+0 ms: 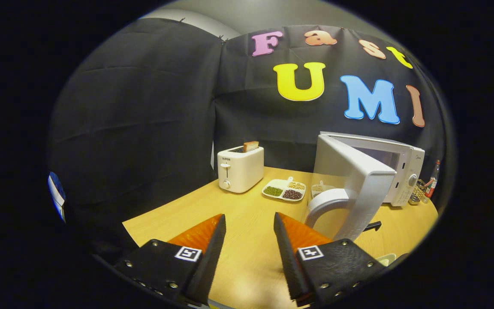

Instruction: Open the microwave, put the food inside, and close the microwave door.

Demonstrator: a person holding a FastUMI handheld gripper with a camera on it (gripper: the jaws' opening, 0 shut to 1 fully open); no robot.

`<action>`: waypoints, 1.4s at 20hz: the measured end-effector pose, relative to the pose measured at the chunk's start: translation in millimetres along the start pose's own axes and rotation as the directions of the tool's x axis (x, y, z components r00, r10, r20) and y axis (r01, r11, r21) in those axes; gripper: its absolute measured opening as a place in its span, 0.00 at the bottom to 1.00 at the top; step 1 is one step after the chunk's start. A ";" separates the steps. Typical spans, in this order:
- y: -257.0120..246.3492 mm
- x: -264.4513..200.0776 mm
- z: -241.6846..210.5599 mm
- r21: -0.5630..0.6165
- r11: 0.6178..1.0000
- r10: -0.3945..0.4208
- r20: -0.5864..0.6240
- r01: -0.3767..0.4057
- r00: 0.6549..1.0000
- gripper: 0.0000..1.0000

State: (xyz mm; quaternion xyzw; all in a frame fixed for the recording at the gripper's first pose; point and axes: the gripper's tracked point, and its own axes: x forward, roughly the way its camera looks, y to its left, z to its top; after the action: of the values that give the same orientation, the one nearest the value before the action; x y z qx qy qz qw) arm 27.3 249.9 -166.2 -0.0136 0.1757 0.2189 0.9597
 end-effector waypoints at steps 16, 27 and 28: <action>-139.1 -27.0 -1.1 0.039 0.941 -0.335 -0.033 0.336 0.942 0.01; -237.5 -22.4 0.4 0.105 0.854 -0.505 -0.067 0.509 0.861 0.01; -244.8 -20.5 2.0 0.107 0.849 -0.514 -0.068 0.518 0.855 0.01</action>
State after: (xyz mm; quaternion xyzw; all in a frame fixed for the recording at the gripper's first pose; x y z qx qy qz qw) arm 114.7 20.4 -169.8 -0.0057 0.1963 -0.0580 0.9788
